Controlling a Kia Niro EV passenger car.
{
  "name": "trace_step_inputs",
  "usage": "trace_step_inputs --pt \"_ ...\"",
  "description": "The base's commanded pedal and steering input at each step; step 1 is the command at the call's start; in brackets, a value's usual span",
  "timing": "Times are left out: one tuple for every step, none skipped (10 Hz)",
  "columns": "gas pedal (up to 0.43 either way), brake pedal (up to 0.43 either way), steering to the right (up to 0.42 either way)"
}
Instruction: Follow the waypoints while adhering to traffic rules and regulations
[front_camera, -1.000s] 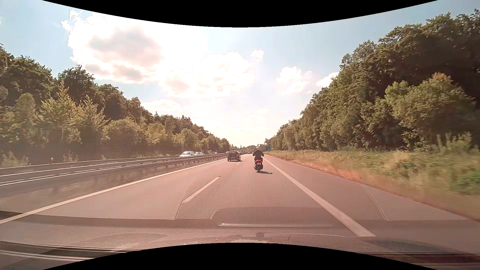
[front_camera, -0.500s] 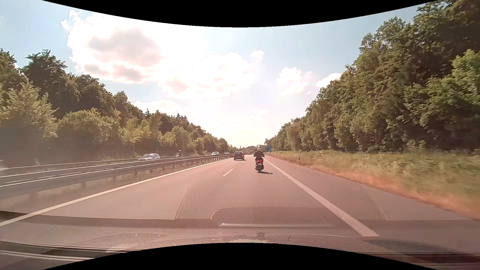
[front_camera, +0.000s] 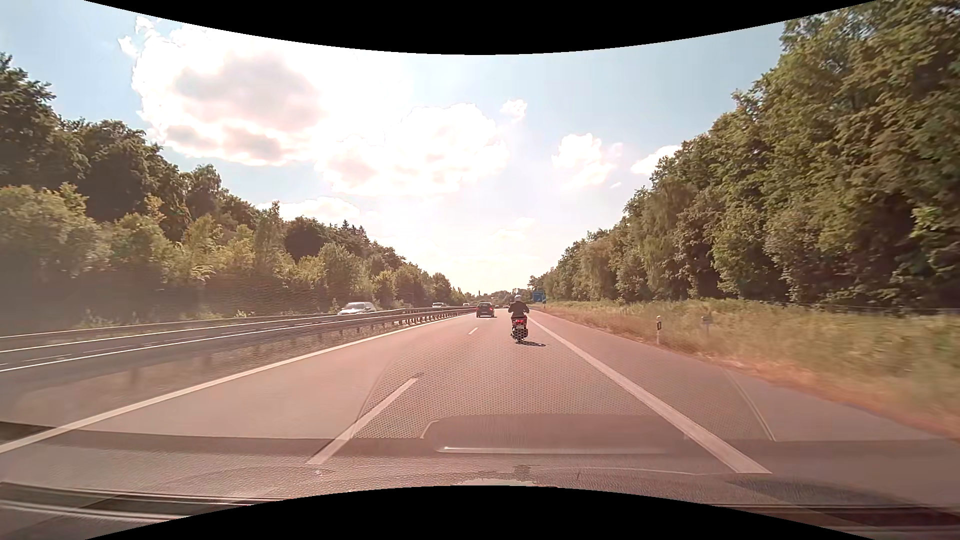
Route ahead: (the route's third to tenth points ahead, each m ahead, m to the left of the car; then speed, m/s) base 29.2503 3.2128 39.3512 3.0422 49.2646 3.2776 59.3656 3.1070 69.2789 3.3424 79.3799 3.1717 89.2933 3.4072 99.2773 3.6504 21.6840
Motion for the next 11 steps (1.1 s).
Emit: trace_step_inputs --pt "0.228 0.012 0.003" --pt "0.228 0.012 0.003" --pt "0.228 0.012 0.003" --pt "0.228 0.012 0.003" --pt "0.228 0.012 0.002" --pt "0.228 0.012 0.002" --pt "0.228 0.012 0.001" --pt "0.228 0.012 0.001" --pt "0.228 0.012 0.000" --pt "0.228 0.012 0.000" --pt "0.228 0.012 0.000"
